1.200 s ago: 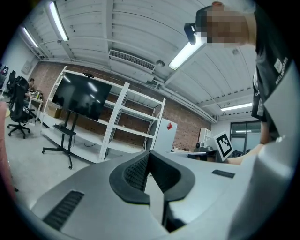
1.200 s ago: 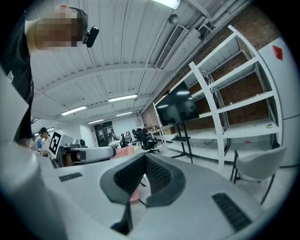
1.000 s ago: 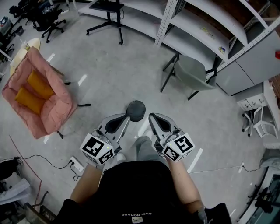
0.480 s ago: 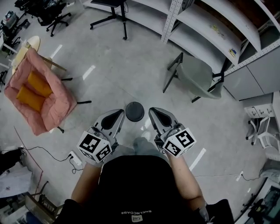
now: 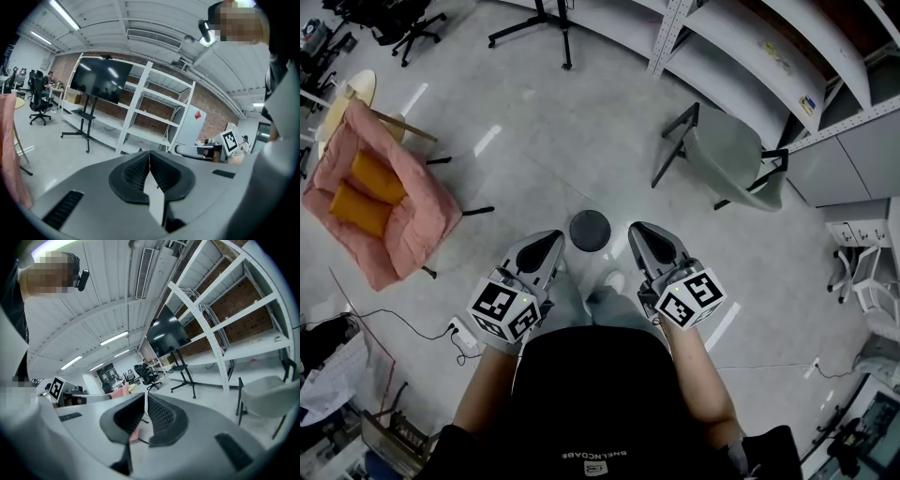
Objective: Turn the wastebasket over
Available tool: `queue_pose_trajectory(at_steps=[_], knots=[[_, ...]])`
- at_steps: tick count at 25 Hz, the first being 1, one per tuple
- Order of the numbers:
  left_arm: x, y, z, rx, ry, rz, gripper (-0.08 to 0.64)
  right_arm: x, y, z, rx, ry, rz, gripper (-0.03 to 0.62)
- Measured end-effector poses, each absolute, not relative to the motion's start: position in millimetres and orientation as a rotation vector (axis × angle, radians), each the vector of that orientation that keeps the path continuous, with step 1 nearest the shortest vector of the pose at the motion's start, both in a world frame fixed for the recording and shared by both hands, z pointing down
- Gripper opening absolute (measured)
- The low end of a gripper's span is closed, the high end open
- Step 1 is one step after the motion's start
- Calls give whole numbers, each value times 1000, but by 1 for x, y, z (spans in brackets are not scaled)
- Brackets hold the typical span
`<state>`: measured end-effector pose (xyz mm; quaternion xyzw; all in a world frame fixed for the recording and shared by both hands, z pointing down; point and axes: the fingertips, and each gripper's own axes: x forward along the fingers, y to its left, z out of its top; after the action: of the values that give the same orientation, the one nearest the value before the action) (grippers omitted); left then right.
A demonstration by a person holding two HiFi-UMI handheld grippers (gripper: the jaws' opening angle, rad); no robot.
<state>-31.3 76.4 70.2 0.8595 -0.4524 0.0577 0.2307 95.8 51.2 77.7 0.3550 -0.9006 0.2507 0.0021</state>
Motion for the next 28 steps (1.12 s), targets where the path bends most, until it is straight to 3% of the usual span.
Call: queue_pose_trajectory(at_steps=[17, 28], knots=[[-71, 10, 172, 2326, -885, 388, 15, 71, 13, 185, 1393, -2458, 1004, 31], [-90, -2, 327, 2186, -789, 513, 17, 80, 29, 331, 1405, -2215, 1158, 95]])
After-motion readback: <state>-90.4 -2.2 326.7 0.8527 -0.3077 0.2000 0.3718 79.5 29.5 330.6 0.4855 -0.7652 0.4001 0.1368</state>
